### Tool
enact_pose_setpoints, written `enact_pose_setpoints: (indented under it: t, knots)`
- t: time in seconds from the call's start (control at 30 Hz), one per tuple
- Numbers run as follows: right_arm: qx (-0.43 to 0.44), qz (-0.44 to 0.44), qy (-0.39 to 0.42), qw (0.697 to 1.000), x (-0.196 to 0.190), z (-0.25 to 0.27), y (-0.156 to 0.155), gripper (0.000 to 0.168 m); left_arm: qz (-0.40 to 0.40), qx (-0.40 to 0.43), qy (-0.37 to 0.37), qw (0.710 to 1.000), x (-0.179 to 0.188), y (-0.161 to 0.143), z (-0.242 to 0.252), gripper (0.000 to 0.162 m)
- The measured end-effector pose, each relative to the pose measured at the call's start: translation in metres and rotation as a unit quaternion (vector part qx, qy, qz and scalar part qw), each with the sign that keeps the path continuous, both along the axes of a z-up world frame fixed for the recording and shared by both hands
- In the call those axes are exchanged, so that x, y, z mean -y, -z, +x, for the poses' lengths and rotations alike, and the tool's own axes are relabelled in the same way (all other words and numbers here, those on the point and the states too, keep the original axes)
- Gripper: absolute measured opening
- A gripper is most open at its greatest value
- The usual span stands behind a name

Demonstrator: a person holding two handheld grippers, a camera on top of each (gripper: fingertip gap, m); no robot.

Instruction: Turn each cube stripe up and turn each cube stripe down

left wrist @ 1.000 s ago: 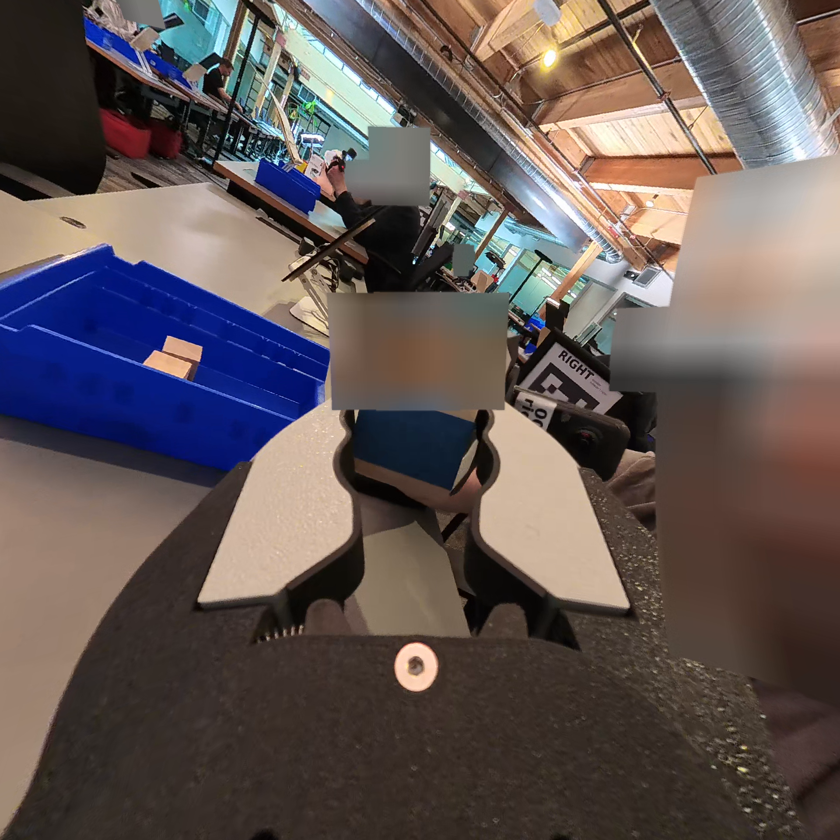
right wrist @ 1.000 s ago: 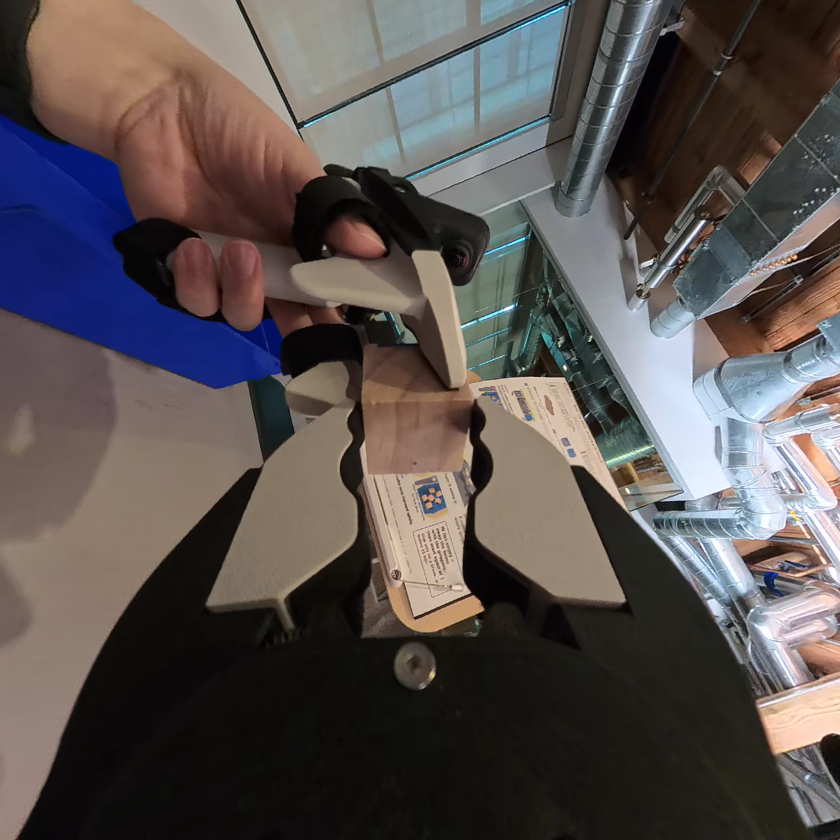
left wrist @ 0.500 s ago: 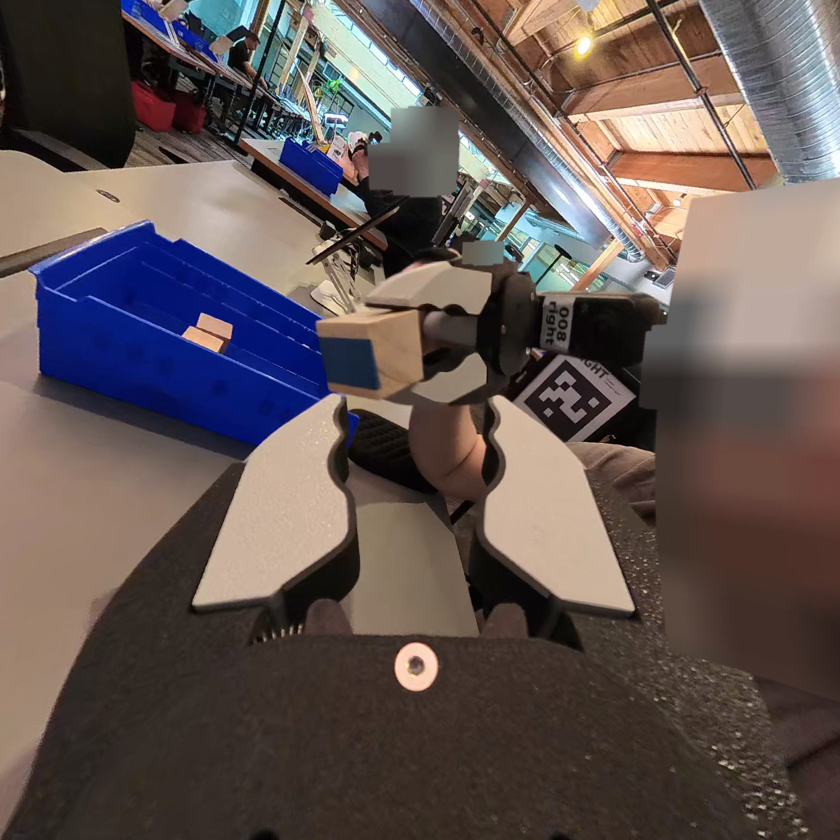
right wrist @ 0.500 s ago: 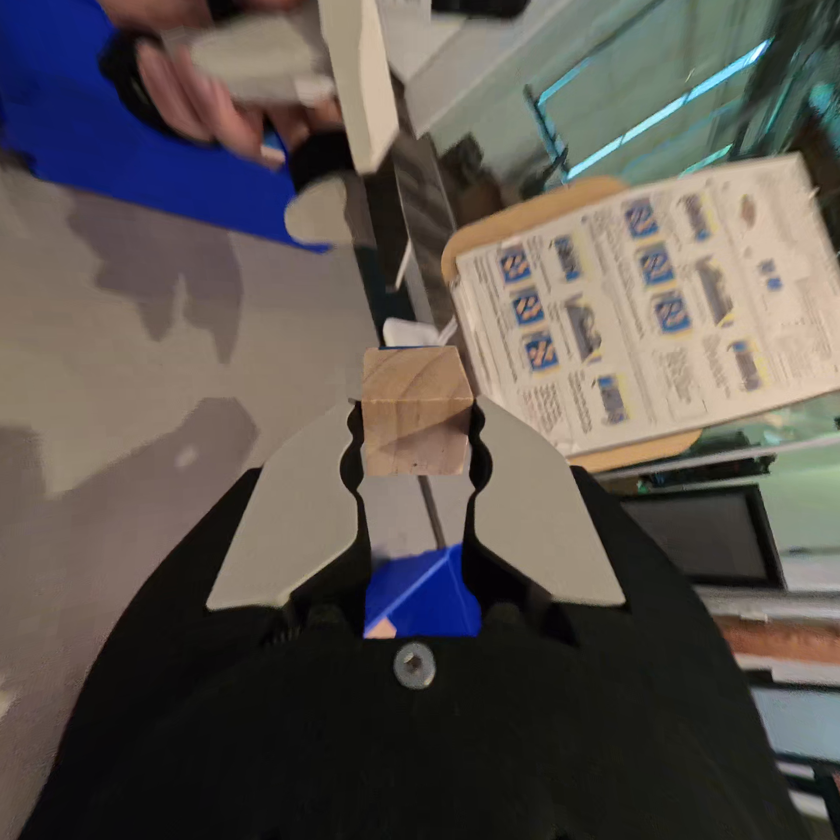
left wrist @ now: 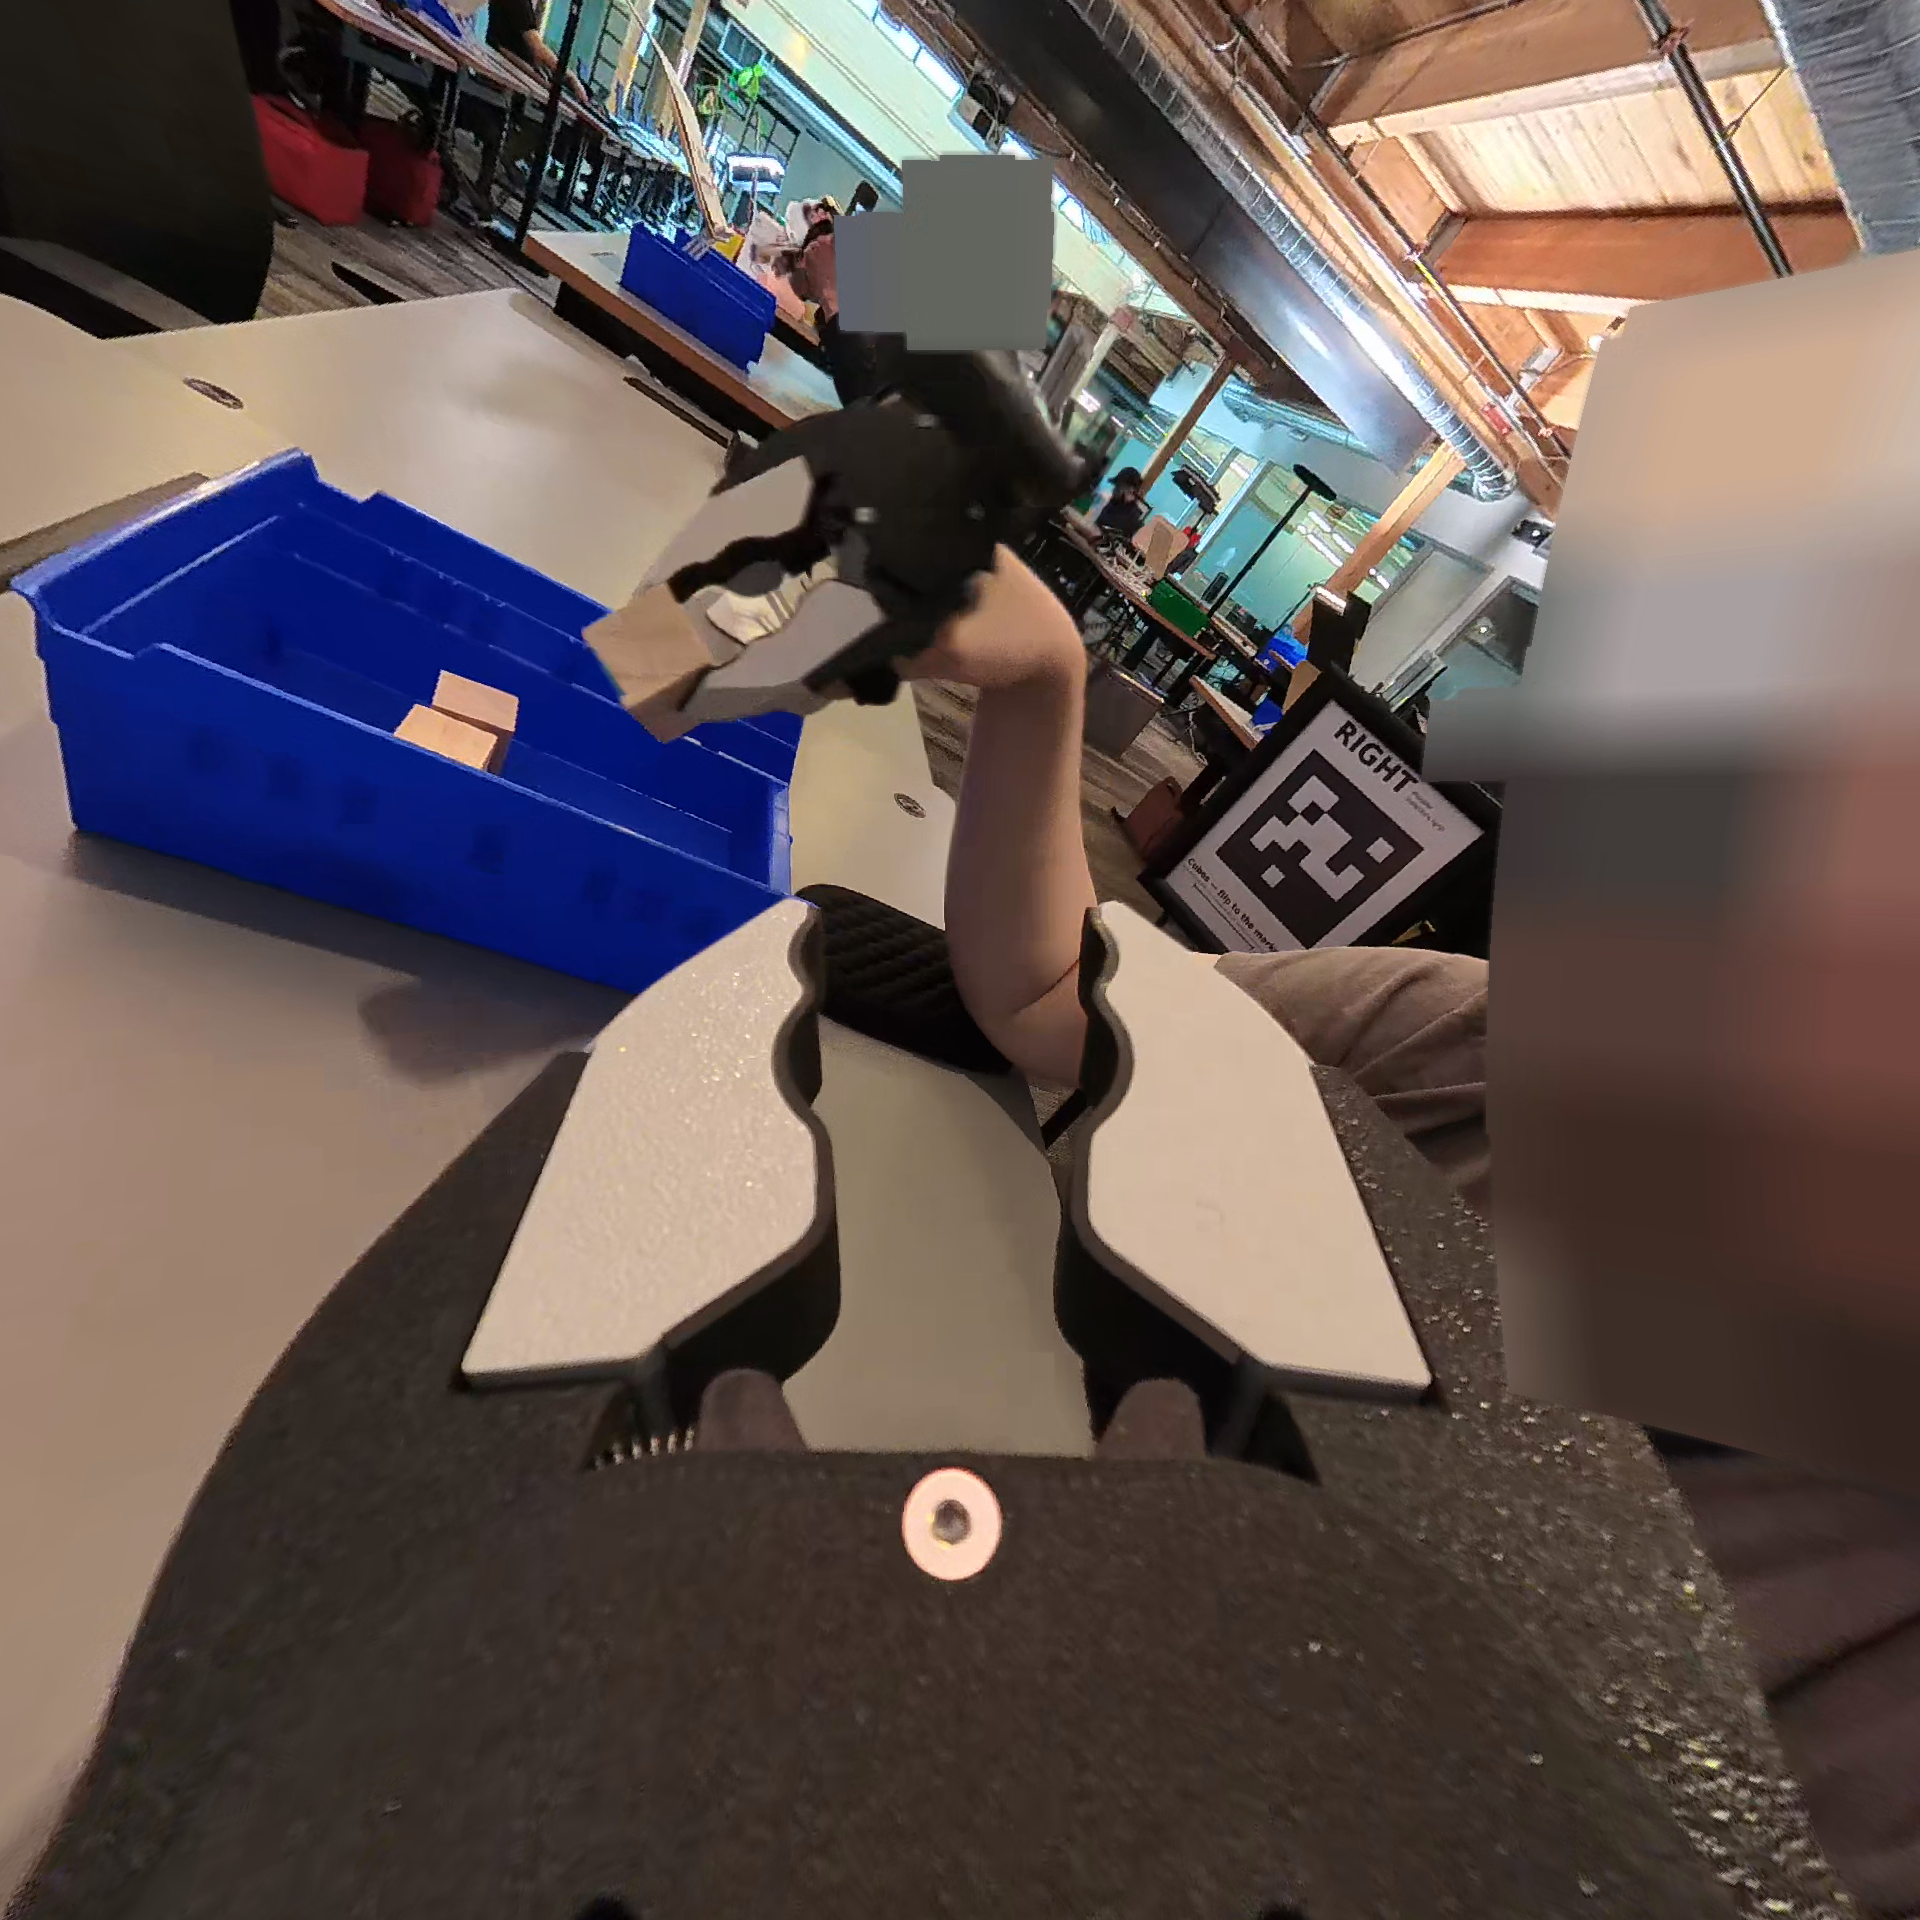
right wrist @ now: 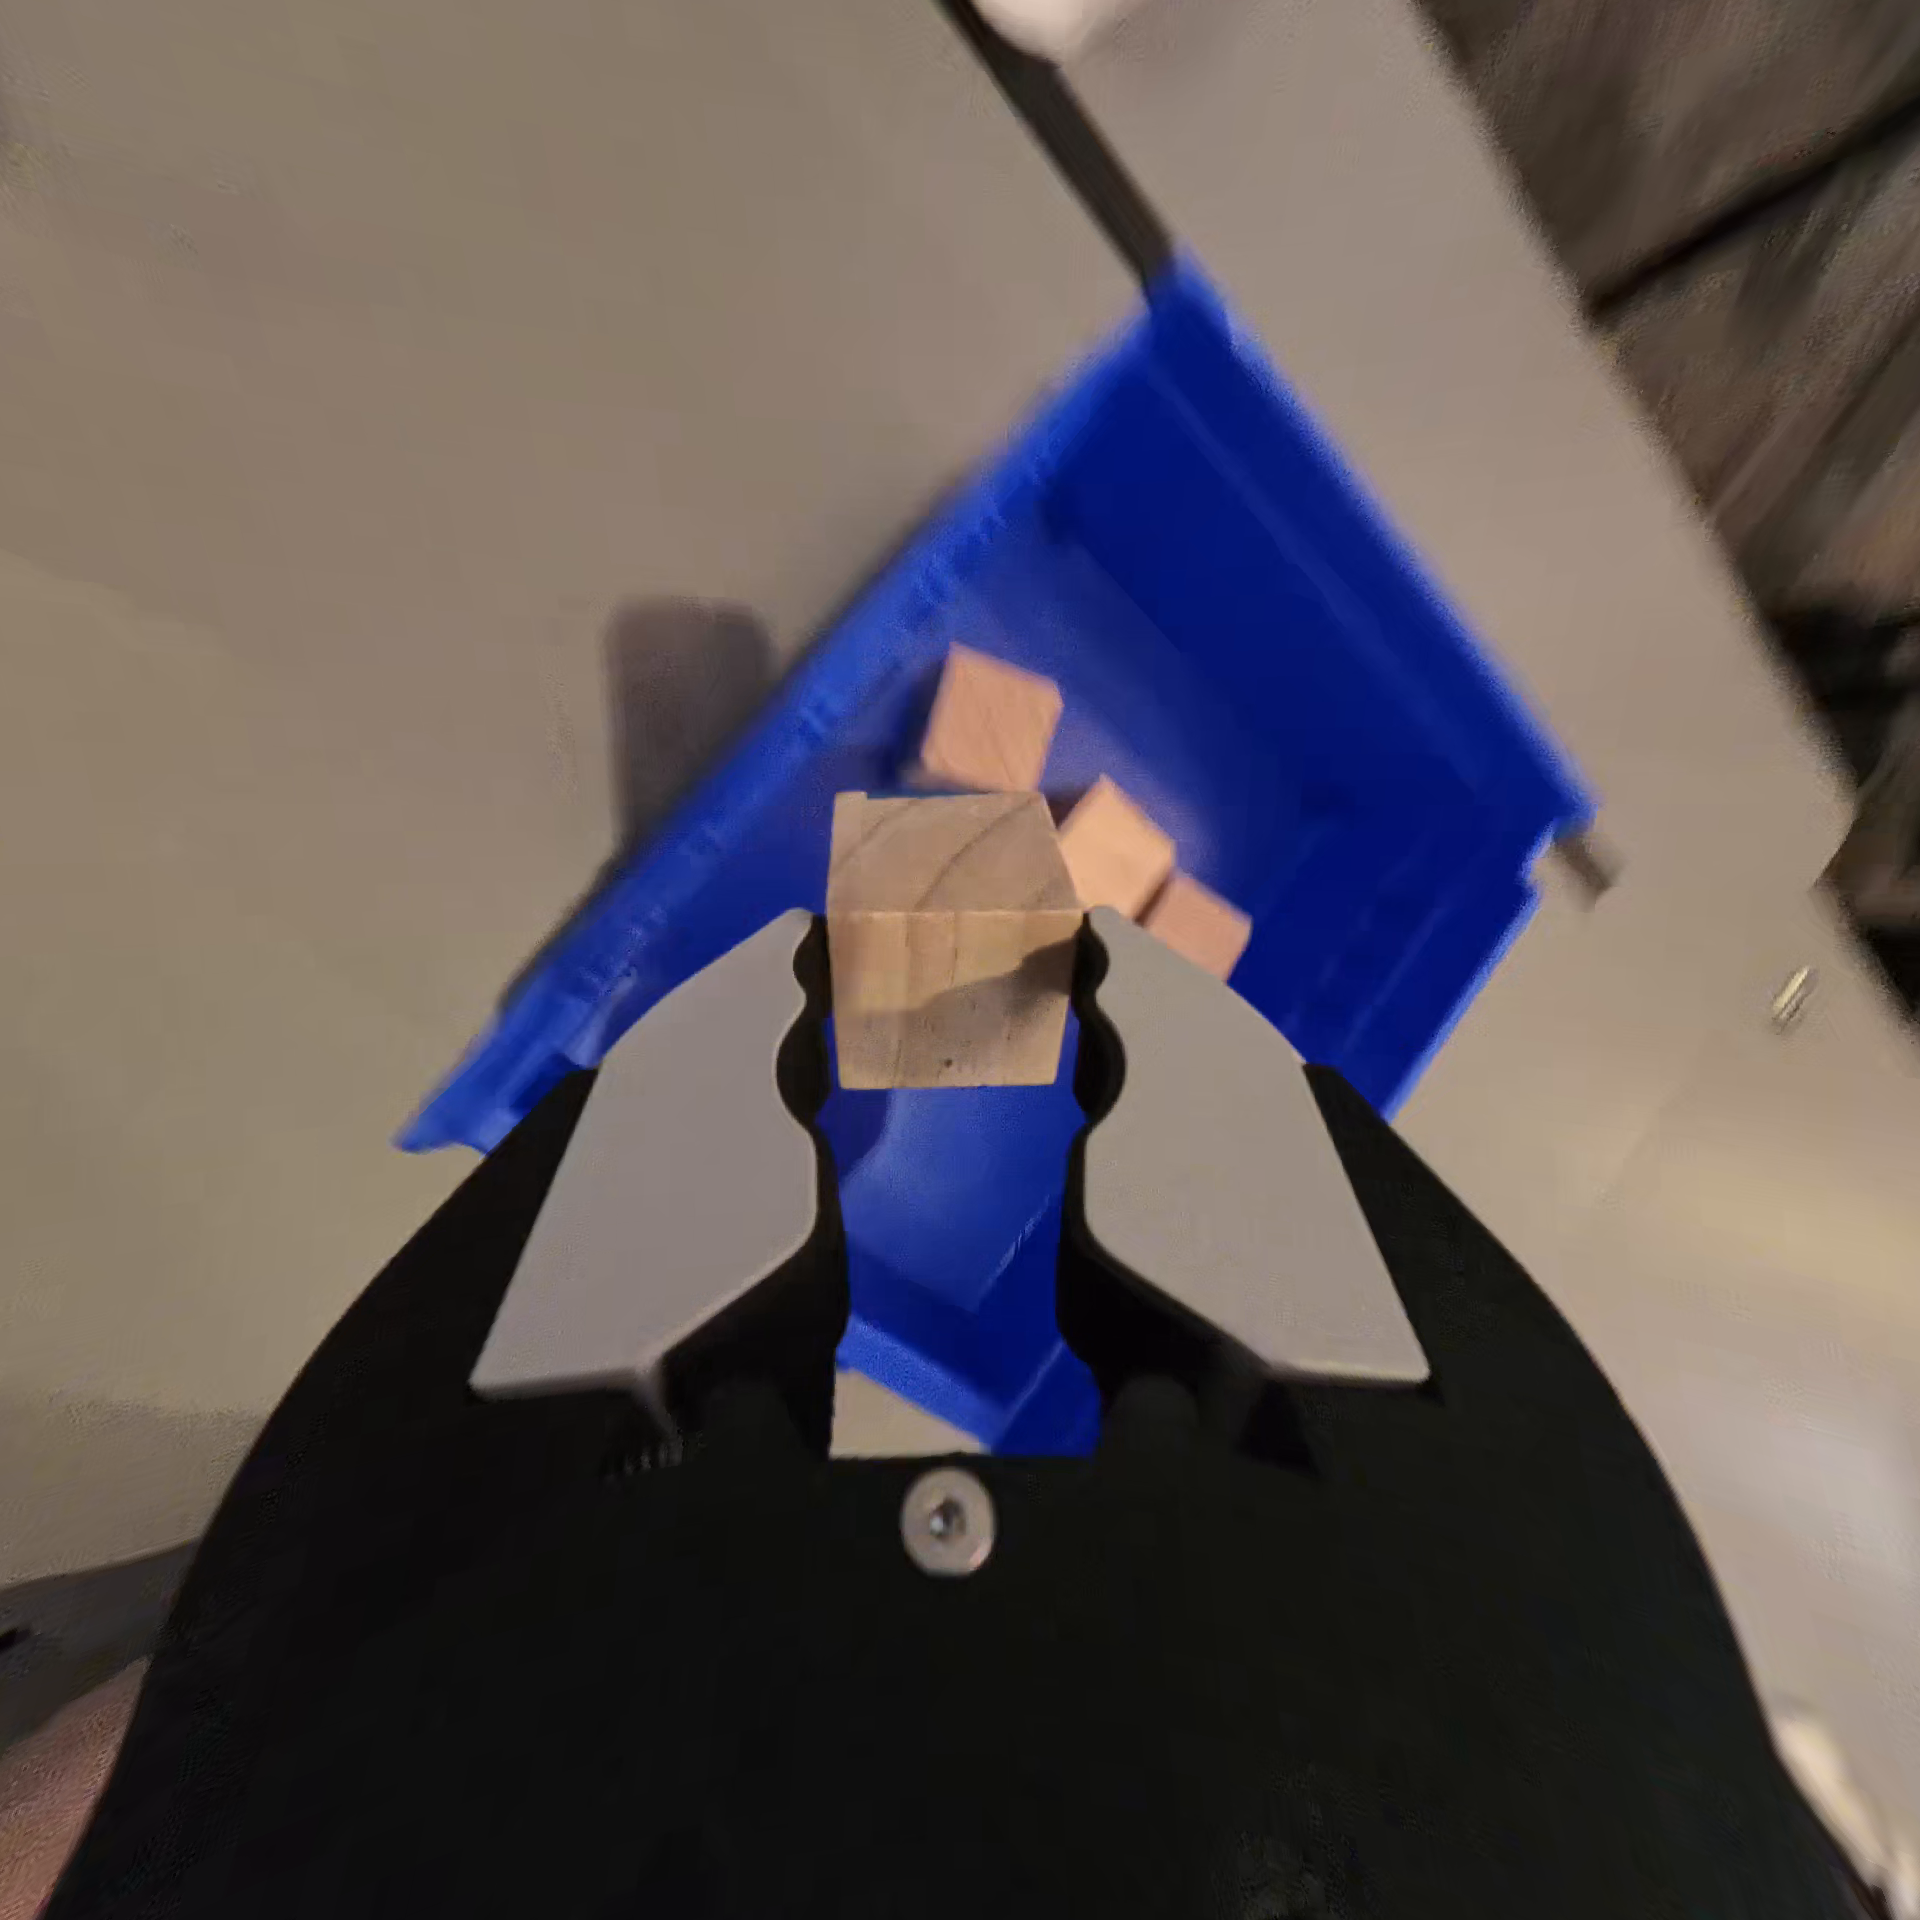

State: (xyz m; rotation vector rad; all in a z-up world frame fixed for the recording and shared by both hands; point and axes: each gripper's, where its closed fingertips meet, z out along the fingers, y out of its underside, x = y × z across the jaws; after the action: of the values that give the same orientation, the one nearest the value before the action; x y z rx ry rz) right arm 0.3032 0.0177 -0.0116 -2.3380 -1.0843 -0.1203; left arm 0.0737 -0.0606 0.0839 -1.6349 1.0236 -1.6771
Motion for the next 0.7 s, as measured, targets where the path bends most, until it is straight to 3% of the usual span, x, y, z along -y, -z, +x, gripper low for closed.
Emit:
enact_pose_setpoints:
  t: [0.1,0.2,0.57,0.7]
  knots:
    - [0.010,-0.109,0.107,0.988,-0.005,0.054,0.042,0.045,0.006,0.001,-0.010,1.000,-0.002,-0.004,-0.004,0.047]
    - [0.003,-0.188,0.156,0.970,-0.001,0.077,0.073,0.045,0.018,0.001,-0.027,0.999,-0.006,-0.007,-0.010,0.047]
    - [0.015,-0.242,0.254,0.936,-0.016,0.102,0.119,0.046,0.041,0.010,-0.042,0.998,-0.006,-0.022,-0.027,0.046]
    - [0.035,-0.249,0.272,0.929,-0.018,0.109,0.129,0.046,0.077,-0.014,-0.078,0.994,-0.013,-0.025,-0.042,0.046]
